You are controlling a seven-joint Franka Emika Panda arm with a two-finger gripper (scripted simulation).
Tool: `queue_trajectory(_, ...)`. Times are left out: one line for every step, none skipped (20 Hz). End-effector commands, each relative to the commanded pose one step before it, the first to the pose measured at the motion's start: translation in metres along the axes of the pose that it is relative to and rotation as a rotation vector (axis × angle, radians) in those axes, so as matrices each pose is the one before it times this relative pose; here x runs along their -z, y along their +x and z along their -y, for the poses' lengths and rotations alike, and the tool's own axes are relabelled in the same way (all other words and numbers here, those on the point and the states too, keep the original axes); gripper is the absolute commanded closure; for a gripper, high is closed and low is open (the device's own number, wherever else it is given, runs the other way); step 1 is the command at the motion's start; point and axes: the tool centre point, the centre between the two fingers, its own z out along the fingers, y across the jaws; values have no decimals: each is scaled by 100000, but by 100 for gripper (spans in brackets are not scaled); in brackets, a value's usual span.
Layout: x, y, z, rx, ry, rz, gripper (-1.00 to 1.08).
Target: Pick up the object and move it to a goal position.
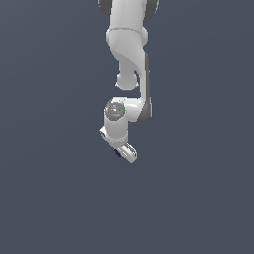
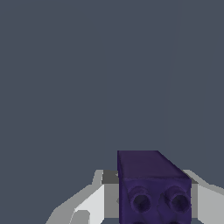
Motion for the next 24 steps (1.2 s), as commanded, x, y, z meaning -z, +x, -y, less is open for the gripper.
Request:
queue_trajectory(-25,1,-13,-14,-21,13,108)
queue_trajectory(0,0,0,0,0,0,108)
queue_trajectory(18,-7,7,0,0,0,108)
queue_trajectory(22,1,-13,0,0,0,108)
queue_trajectory(65,3,-40,0,0,0,108)
queue_trajectory(108,5,-67,0,0,0,108)
queue_trajectory(152,7,-94,0,0,0,108)
queue_trajectory(195,10,-121,0,0,0,108)
queue_trajectory(239,12,-148,0,0,0,108)
queue_trajectory(284,14,-175,0,0,0,108)
queue_trajectory(338,17,-203,2,62,29,108)
queue_trajectory(373,19,-230,0,0,0,108)
queue_trajectory(419,21,-257,0,0,0,108)
queue_trajectory(465,24,-285,0,0,0,108)
queue_trajectory(512,26,-314,0,0,0,108)
queue_trajectory(554,43,-359,-31,42,45,108)
queue_trajectory(608,32,-371,0,0,0,108)
queue_trajectory(657,35,-401,0,0,0,108)
queue_trajectory(707,38,-431,0,0,0,108)
queue_trajectory(755,55,-478,-27,47,43,108)
queue_trajectory(812,45,-493,0,0,0,108)
queue_trajectory(867,49,-525,0,0,0,108)
queue_trajectory(911,68,-573,-30,45,43,108)
queue_trajectory(941,56,-568,0,0,0,108)
